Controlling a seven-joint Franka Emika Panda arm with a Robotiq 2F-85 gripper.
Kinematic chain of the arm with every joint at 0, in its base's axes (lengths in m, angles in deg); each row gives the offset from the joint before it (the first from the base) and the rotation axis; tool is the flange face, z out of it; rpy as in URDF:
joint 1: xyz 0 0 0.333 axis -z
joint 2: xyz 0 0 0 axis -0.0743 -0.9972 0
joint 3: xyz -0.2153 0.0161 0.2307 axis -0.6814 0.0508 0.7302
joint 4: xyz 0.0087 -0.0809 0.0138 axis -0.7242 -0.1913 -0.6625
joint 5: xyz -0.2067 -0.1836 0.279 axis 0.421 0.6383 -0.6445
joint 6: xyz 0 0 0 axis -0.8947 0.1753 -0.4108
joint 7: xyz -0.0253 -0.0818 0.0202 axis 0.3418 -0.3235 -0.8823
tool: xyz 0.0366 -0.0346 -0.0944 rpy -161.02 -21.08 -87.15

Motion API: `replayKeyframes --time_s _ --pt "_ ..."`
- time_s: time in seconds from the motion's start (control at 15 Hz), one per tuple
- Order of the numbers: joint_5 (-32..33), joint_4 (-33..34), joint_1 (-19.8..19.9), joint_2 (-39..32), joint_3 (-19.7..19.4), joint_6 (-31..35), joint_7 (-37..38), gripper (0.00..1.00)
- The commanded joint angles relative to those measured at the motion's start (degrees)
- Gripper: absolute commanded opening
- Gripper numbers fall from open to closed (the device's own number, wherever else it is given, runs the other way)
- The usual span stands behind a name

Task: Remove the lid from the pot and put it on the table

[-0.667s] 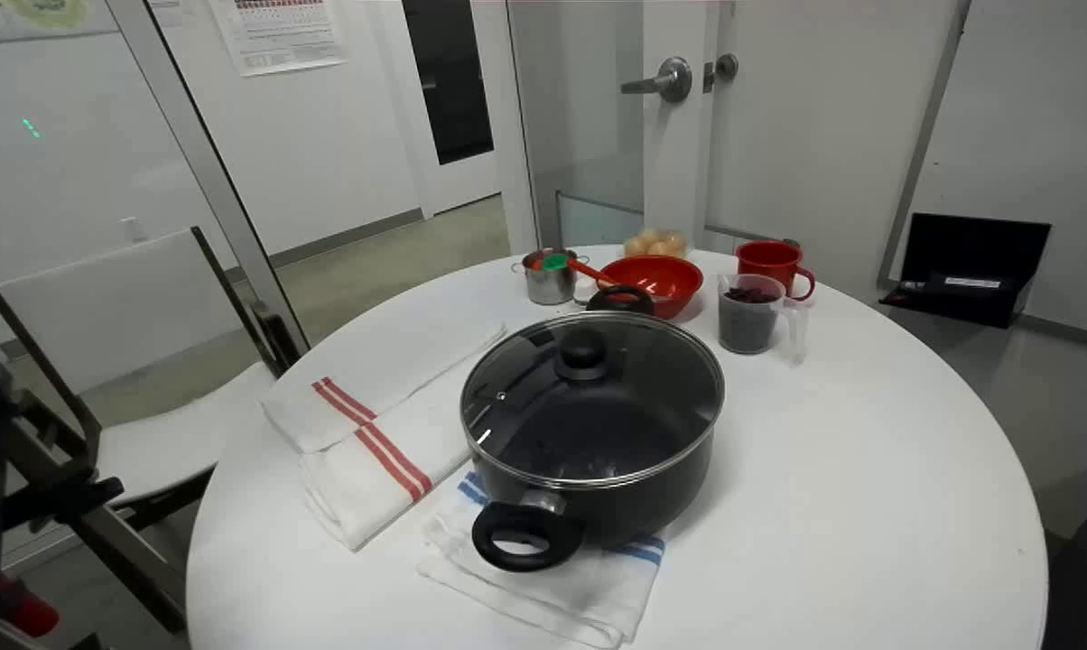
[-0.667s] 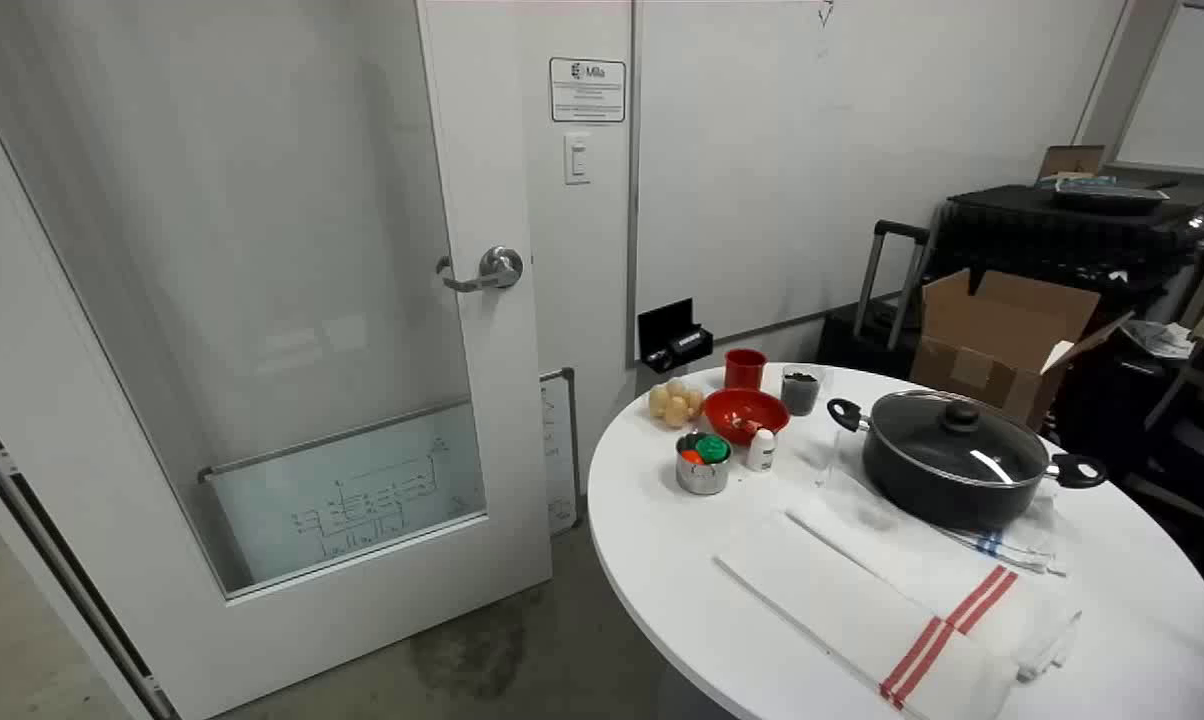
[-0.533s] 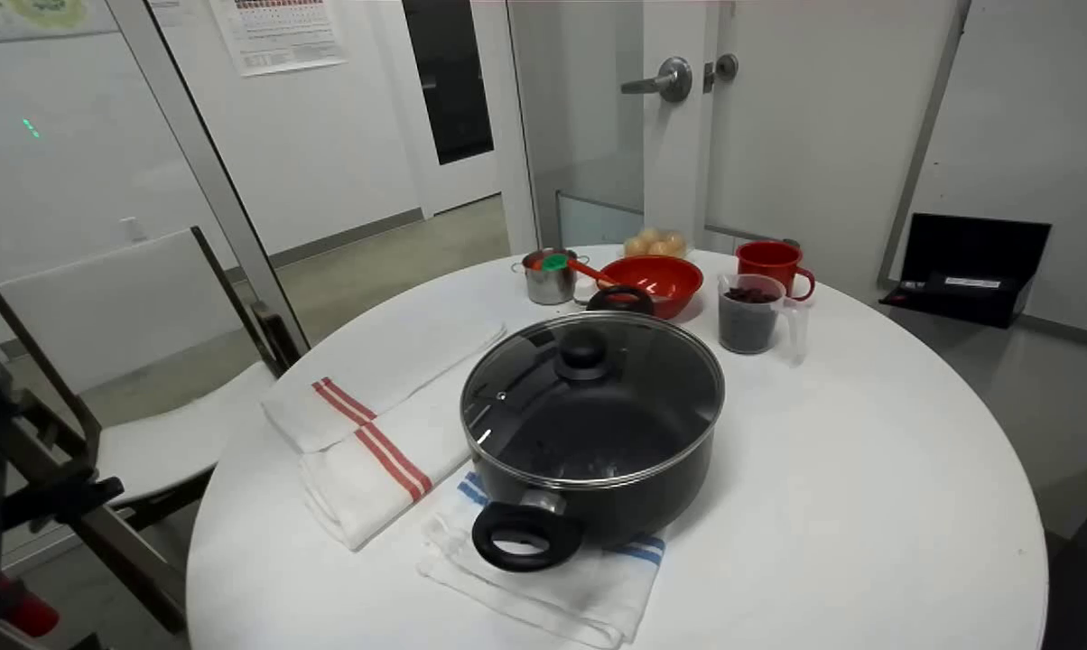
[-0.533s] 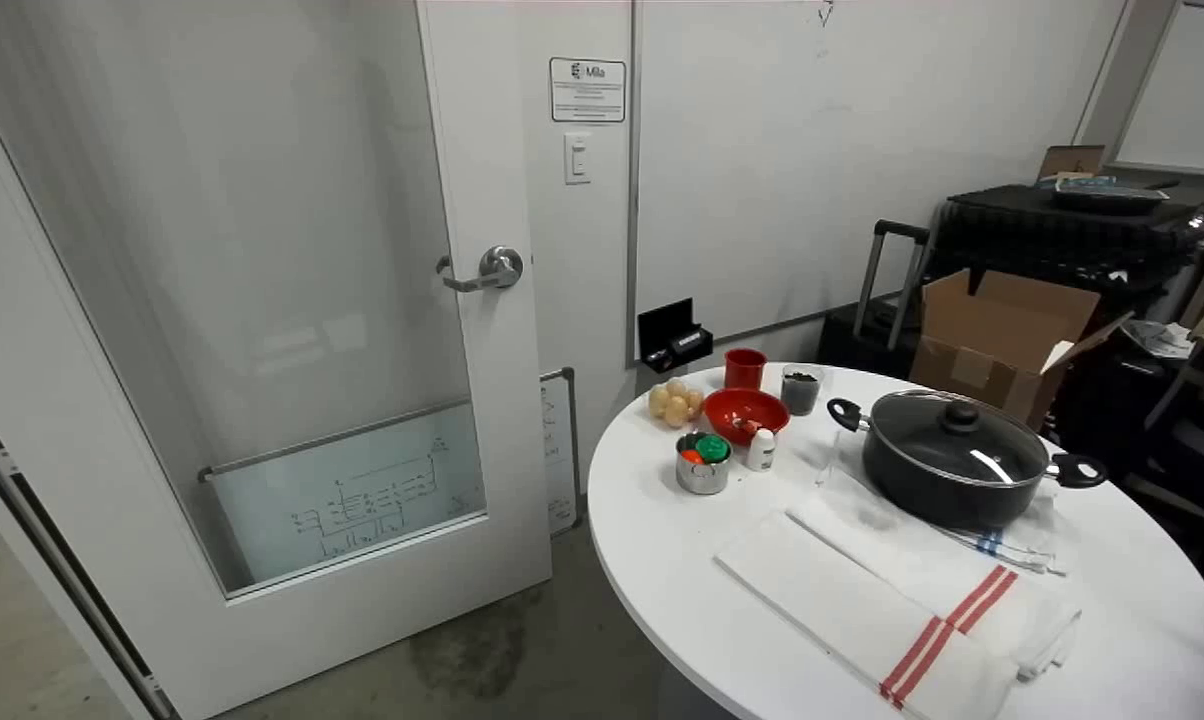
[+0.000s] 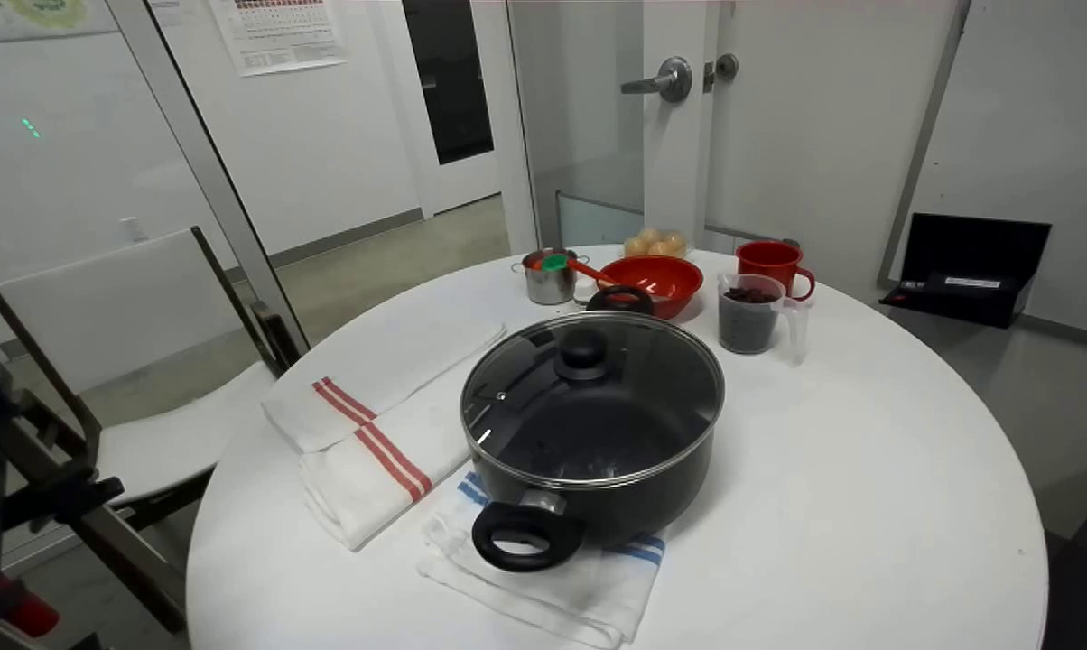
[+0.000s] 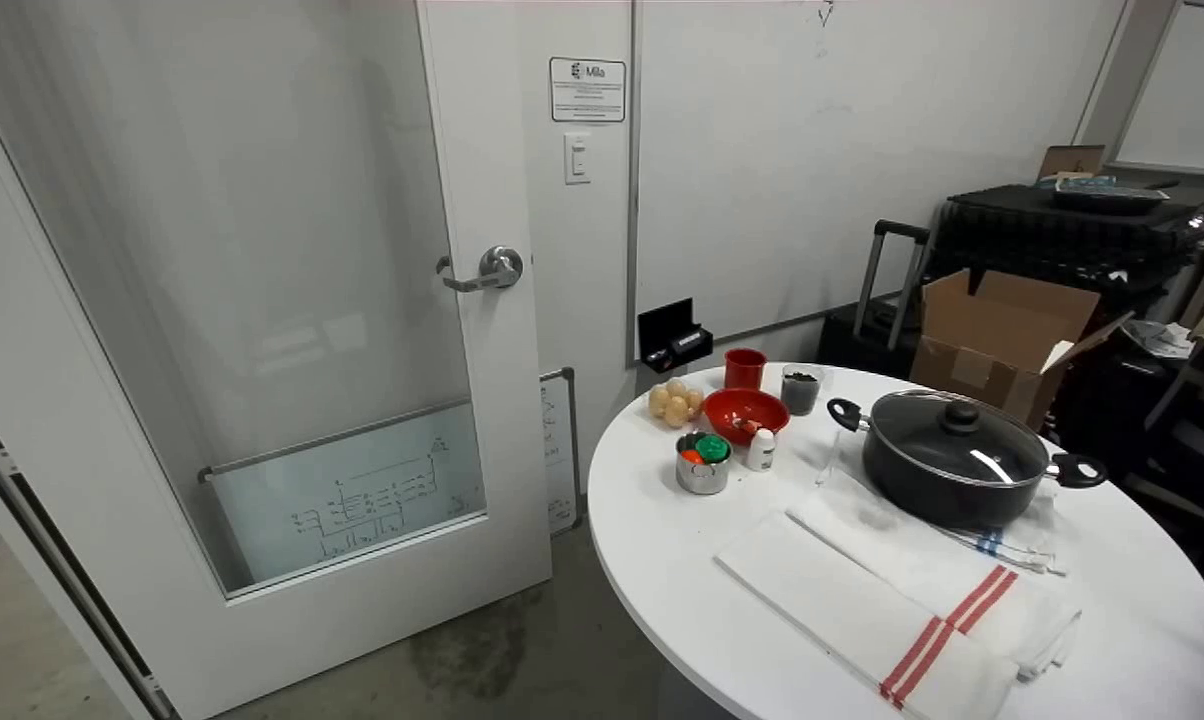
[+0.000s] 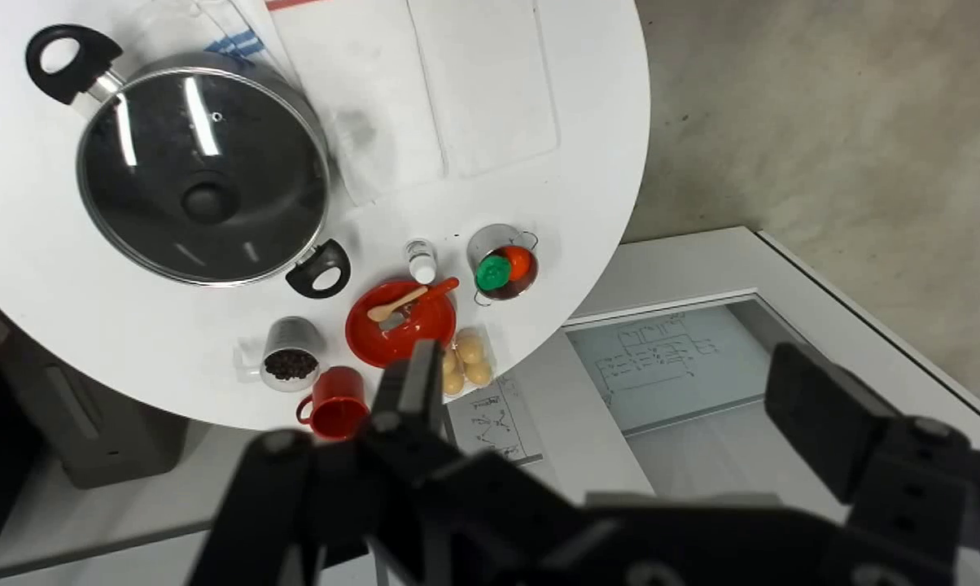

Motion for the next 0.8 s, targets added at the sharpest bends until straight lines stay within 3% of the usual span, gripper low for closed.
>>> replayKeyframes --time_s 0.0,0.27,0.73 --pt "-0.15 0.12 0.3 -0.02 0.22 -0.16 -0.13 1.0" --pt "1.3 0.28 1.7 -2.77 0.29 -0.11 0.65 1.0" --pt "9.36 1.2 8.26 -15.84 -0.12 2.4 6.43 1.0"
